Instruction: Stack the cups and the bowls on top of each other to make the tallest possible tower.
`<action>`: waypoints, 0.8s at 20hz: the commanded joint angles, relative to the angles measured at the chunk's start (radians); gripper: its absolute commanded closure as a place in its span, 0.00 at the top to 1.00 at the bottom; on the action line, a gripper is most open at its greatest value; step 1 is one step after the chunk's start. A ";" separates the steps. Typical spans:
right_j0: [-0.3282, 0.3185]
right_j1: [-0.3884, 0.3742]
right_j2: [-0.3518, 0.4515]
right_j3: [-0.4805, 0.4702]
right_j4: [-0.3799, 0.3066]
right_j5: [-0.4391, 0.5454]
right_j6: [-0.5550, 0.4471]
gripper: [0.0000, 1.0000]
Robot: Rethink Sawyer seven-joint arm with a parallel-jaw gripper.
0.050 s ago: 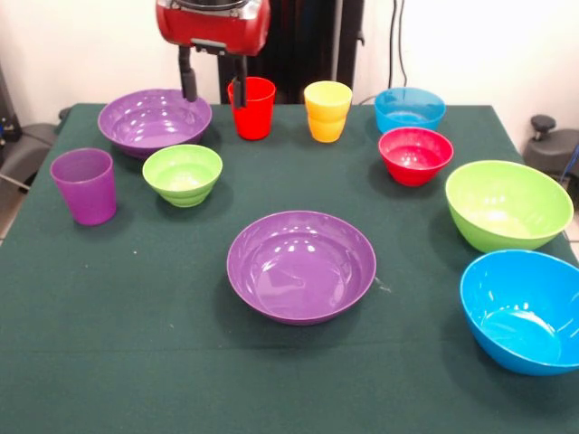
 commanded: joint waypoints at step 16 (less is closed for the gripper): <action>-0.134 0.343 0.091 0.105 -0.243 -0.339 -0.061 1.00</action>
